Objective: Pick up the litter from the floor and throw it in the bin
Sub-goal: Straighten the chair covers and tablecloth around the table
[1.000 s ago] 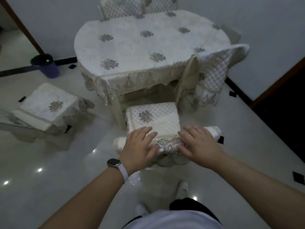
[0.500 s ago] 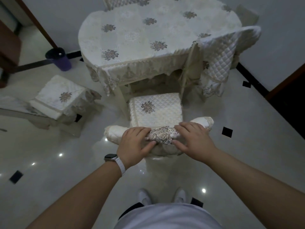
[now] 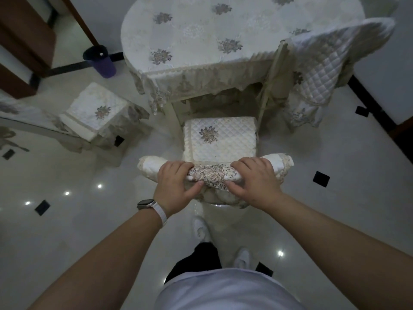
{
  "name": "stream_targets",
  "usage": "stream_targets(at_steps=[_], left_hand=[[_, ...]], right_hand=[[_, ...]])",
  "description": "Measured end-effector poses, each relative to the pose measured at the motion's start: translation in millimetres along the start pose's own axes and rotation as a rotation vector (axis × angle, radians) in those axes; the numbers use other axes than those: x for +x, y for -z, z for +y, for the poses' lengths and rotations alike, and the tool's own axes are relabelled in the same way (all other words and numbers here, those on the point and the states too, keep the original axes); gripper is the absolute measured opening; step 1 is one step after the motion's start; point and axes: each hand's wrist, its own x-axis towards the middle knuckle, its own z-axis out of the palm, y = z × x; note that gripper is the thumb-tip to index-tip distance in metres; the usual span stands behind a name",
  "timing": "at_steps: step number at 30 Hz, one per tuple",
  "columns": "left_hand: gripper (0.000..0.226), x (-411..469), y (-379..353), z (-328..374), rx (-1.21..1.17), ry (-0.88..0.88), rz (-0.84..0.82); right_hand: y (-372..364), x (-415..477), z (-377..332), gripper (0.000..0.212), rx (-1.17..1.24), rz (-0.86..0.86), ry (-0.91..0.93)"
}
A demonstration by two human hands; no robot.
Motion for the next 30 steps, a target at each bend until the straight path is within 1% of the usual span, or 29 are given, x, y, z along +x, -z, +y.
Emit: stream_targets(at_steps=[6, 11, 16, 24, 30], left_hand=[[0.049, 4.9, -10.0, -8.5, -0.002, -0.054, 0.081], [0.05, 18.1, -11.5, -13.0, -0.034, -0.062, 0.128], [0.049, 65.1, 1.4, -14.5, -0.068, -0.05, 0.149], [0.047, 129.2, 9.9, -28.7, -0.079, -0.031, 0.105], [0.046, 167.4, 12.9, -41.7, -0.097, -0.074, 0.097]], right_hand=[[2.6, 7.7, 4.2, 0.047, -0.019, 0.014, 0.071], [6.9, 30.2, 13.0, 0.043, -0.053, 0.016, 0.159], [17.0, 71.9, 17.3, 0.04, -0.016, 0.072, 0.104], [22.1, 125.8, 26.3, 0.043, -0.075, 0.049, 0.006], [18.0, 156.0, 34.1, 0.046, -0.107, 0.05, -0.043]])
